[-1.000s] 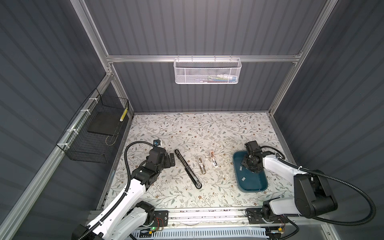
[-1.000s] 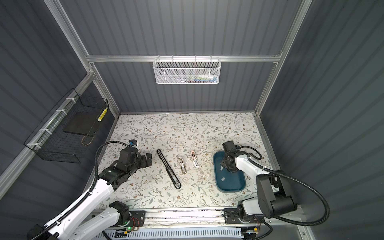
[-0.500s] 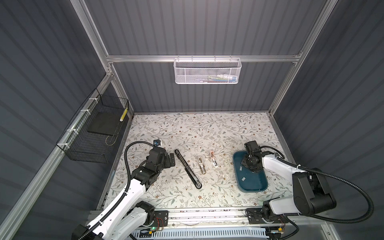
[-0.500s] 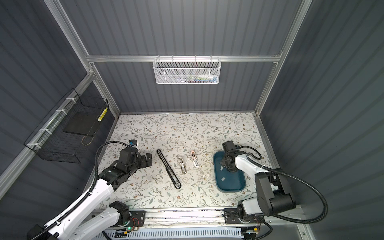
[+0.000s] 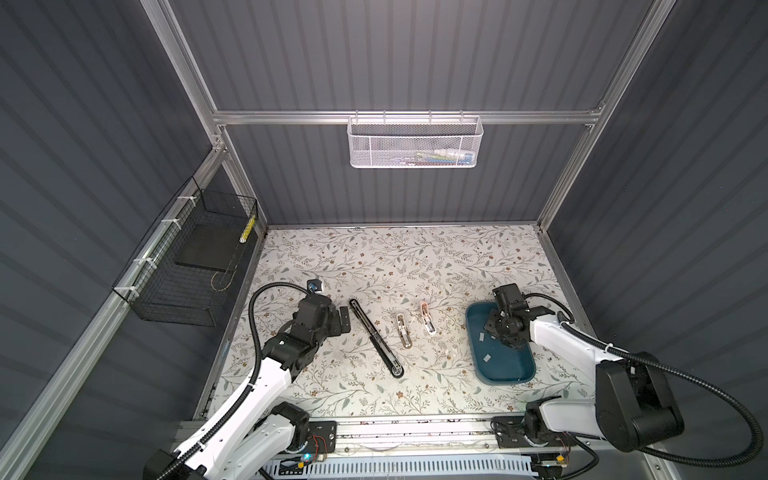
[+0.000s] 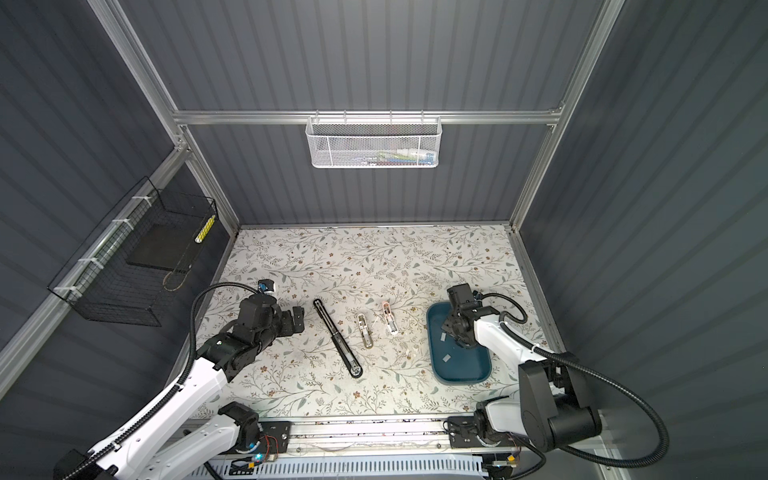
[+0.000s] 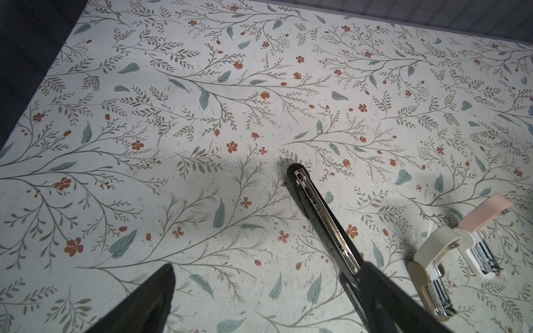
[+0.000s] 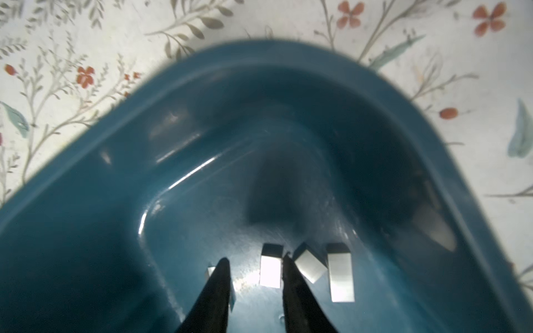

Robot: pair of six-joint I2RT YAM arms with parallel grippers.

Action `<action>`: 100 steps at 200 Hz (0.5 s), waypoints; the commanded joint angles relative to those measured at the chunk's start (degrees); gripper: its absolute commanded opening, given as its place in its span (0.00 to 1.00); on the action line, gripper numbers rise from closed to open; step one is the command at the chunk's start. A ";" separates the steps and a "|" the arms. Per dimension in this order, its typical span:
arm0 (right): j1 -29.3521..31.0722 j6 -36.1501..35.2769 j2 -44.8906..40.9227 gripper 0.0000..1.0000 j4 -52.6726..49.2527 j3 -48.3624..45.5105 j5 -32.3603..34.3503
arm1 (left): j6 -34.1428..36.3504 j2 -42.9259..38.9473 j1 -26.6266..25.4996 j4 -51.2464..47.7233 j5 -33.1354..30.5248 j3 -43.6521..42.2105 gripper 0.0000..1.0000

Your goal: Load the staples into the stapler

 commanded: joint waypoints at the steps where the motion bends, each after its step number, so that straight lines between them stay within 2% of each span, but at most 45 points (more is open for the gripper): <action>1: -0.22 1.21 0.35 0.33 -0.65 -1.49 -0.73 | 0.87 -0.84 0.11 0.13 1.01 0.65 1.00; 100: -0.14 0.59 3.82 0.32 0.26 -0.48 -1.05 | 0.71 -1.18 0.15 -0.24 1.08 0.86 1.00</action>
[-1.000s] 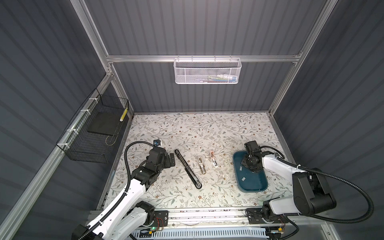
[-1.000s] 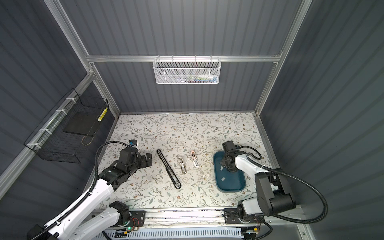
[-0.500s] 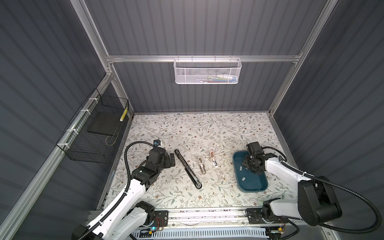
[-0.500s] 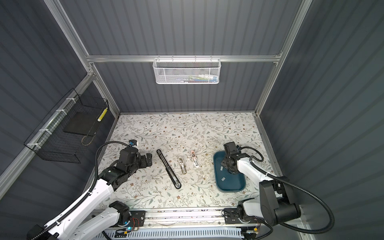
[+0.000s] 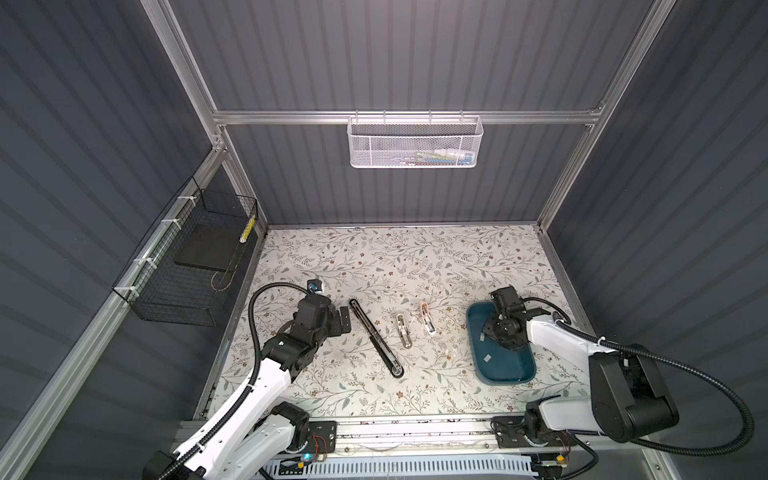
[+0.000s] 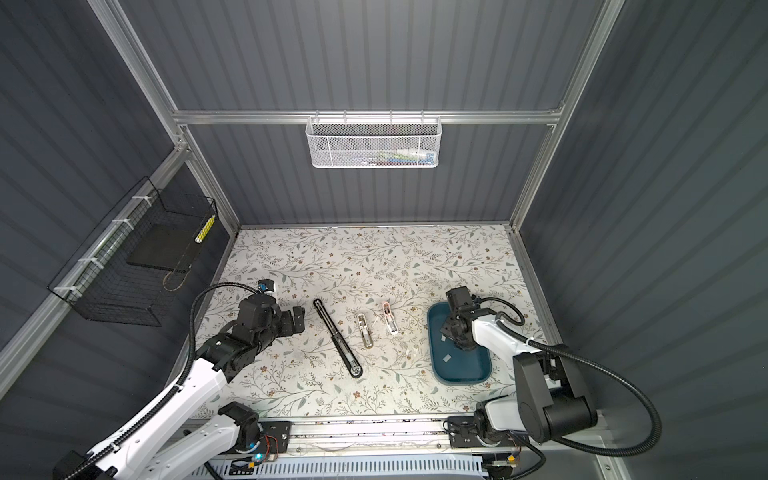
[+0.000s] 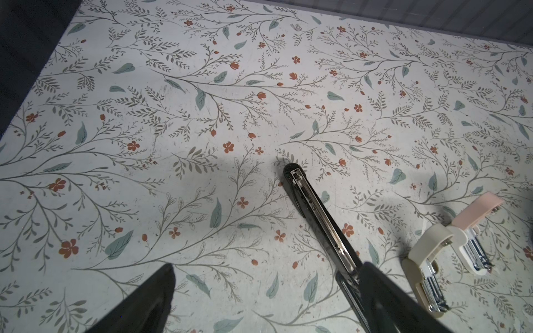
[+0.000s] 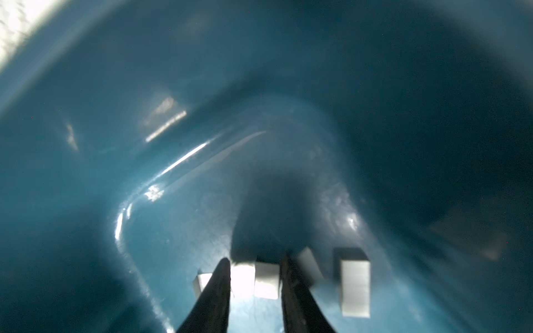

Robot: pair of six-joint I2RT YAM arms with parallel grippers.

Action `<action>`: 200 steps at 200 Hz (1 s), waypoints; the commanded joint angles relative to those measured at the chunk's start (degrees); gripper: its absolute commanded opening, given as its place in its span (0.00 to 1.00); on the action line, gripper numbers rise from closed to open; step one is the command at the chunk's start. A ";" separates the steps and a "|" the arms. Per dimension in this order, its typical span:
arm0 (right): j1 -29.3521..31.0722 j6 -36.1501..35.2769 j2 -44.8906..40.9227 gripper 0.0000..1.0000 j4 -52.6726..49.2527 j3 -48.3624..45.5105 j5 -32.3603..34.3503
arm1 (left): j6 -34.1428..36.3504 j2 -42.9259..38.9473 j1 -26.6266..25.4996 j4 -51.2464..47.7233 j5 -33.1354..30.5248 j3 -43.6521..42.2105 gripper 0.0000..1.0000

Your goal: Load the staples into the stapler

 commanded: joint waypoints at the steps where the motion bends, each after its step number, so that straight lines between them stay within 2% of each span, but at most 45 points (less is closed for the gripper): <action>1: -0.14 0.11 0.76 0.32 -1.91 0.50 0.20 | 0.75 -0.88 0.15 -0.24 0.46 0.84 1.00; 130: -0.05 0.72 1.72 0.33 -3.32 1.31 2.14 | 1.04 -0.52 0.10 -0.15 0.66 1.09 1.00; 200: 0.21 0.81 2.98 0.23 -4.02 2.38 3.15 | 1.05 -0.52 0.20 -0.12 0.62 1.09 1.00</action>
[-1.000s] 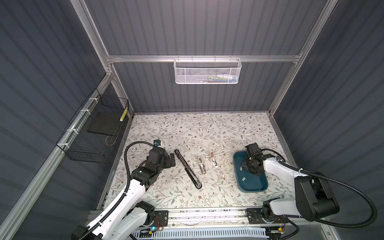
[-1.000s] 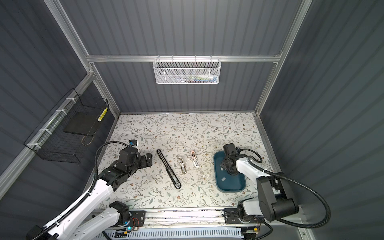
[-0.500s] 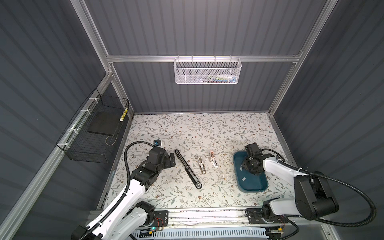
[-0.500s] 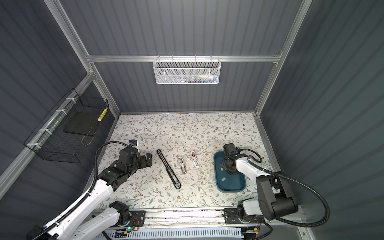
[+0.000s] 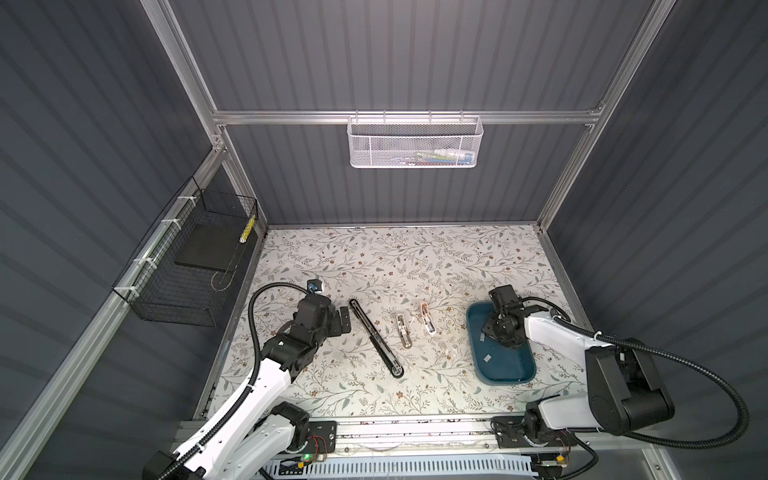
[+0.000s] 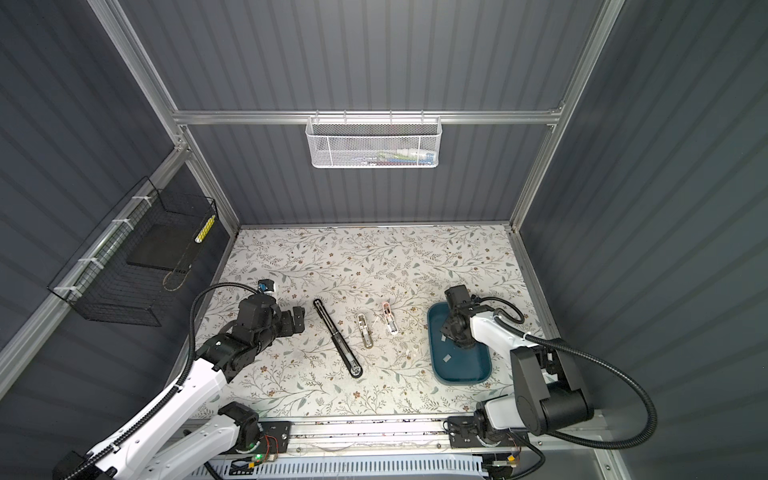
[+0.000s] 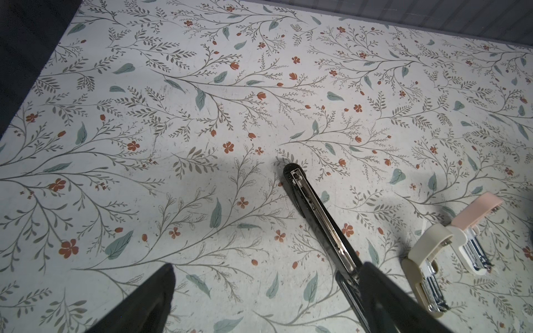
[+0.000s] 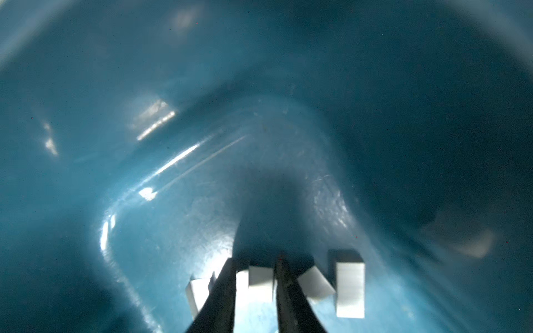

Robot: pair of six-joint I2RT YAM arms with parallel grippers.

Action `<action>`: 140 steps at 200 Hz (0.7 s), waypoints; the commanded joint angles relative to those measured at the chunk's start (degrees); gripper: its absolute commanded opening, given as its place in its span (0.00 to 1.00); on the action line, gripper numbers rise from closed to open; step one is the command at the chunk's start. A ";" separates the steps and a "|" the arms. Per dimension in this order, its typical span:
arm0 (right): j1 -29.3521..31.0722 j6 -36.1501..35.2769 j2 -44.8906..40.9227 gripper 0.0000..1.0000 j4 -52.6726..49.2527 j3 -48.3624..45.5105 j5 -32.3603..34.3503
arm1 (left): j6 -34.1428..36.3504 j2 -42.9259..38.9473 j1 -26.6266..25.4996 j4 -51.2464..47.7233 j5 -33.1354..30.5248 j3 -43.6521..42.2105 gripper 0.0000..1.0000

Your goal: Load the staples into the stapler

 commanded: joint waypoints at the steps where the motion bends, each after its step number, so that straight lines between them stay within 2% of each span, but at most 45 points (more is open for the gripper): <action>1: 0.15 0.42 1.20 0.23 -1.79 0.58 1.86 | 0.99 -0.51 0.18 -0.14 0.62 1.09 1.00; 81: 0.15 -1.13 2.26 0.13 -0.74 1.63 0.67 | 0.95 -0.87 0.19 -0.63 0.44 1.25 1.00; 109: 0.15 -2.12 1.91 0.13 -0.26 1.99 -0.16 | 0.81 -0.86 0.16 -1.00 0.35 1.53 1.00; 140: 0.87 -3.56 -2.39 0.16 -0.40 1.85 -0.69 | 0.11 -0.78 0.11 -1.73 1.92 2.50 1.00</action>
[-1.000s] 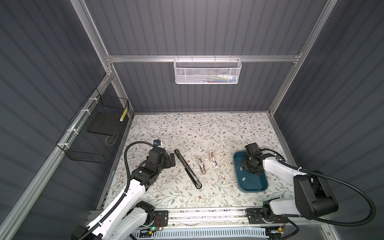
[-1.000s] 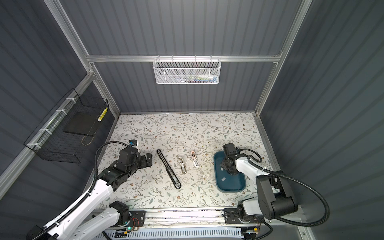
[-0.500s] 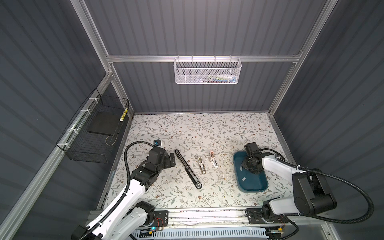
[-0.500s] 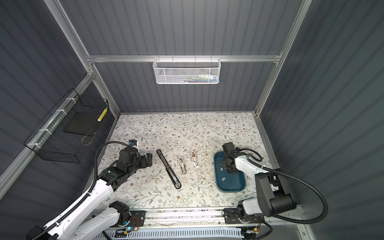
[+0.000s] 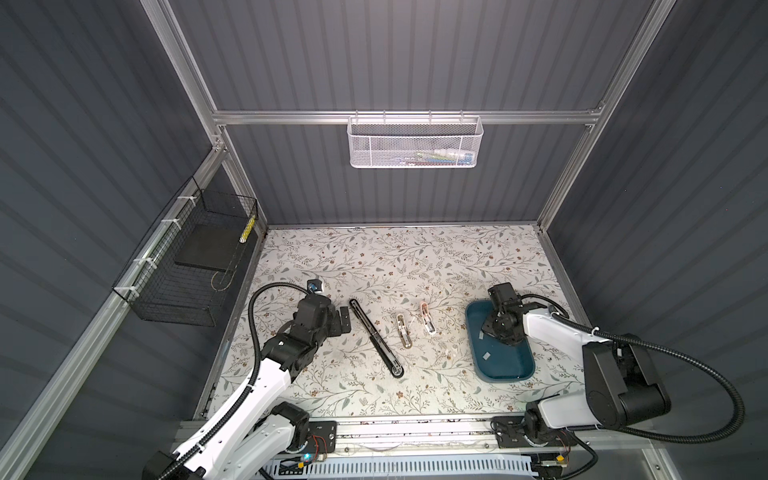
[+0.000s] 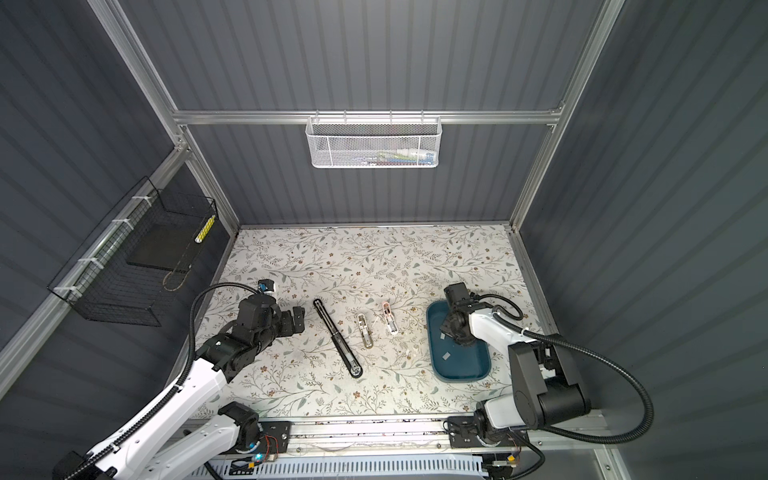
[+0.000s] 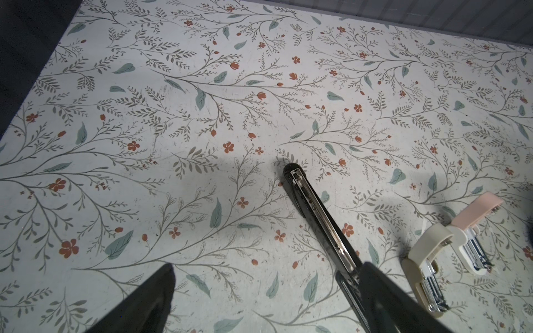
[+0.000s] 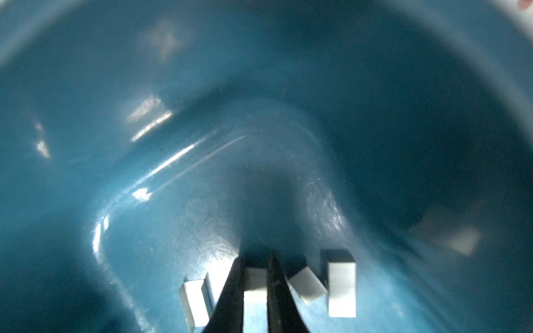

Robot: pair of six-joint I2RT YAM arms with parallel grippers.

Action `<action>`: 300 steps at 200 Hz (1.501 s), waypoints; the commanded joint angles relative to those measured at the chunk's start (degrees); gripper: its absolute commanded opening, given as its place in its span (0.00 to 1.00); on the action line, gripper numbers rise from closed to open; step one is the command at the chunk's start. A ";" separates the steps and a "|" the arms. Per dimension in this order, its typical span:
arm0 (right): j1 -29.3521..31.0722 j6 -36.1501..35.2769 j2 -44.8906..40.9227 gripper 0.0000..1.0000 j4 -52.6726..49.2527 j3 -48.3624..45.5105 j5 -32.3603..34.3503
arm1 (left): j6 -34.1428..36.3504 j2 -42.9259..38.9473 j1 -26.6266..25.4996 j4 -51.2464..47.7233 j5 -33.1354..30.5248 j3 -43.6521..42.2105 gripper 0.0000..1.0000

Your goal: Load the staples into the stapler

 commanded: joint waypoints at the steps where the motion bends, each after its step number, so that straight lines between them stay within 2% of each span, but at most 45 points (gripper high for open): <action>1: 0.86 -1.82 -3.28 0.16 -0.50 0.55 -0.61 | 0.16 -0.78 0.13 -1.52 1.85 2.41 1.00; 86: 9.26 -7.38 -20.49 0.15 -3.29 1.32 3.85 | -7.01 3.33 0.16 -7.55 7.00 7.25 1.00; 125: 18.47 -11.57 -24.71 0.13 0.22 2.46 6.14 | -8.62 5.07 0.24 -8.96 9.96 8.34 1.00; 175: 33.60 -18.14 -24.57 0.13 11.83 2.16 9.48 | -11.18 0.96 0.35 -5.96 14.32 3.01 1.00; 199: 39.31 -21.56 -22.84 0.13 17.14 0.84 12.18 | -11.41 0.90 0.38 -3.74 19.15 0.28 1.00; 220: 41.91 -22.69 -21.00 0.12 20.83 -0.32 12.67 | -12.53 -0.45 0.35 -3.83 20.13 -2.35 1.00; 237: 43.76 -23.44 -20.21 0.12 25.77 -2.83 12.73 | -13.94 -3.64 0.33 -5.28 15.14 -5.77 0.99; 252: 44.73 -23.78 -19.48 0.13 30.16 -4.98 12.32 | -11.78 -6.91 0.33 -4.89 13.23 -8.61 0.99; 271: 45.91 -24.29 -18.00 0.13 33.14 -5.71 11.85 | -8.94 -11.38 0.33 2.75 21.51 -12.48 0.99; 283: 46.79 -24.74 -16.18 0.13 33.80 -5.22 12.15 | -6.11 -13.52 0.33 2.47 22.63 -12.78 0.99; 300: 47.64 -25.19 -13.83 0.13 34.82 -4.59 12.38 | -5.62 -15.42 0.34 3.81 24.59 -14.24 0.99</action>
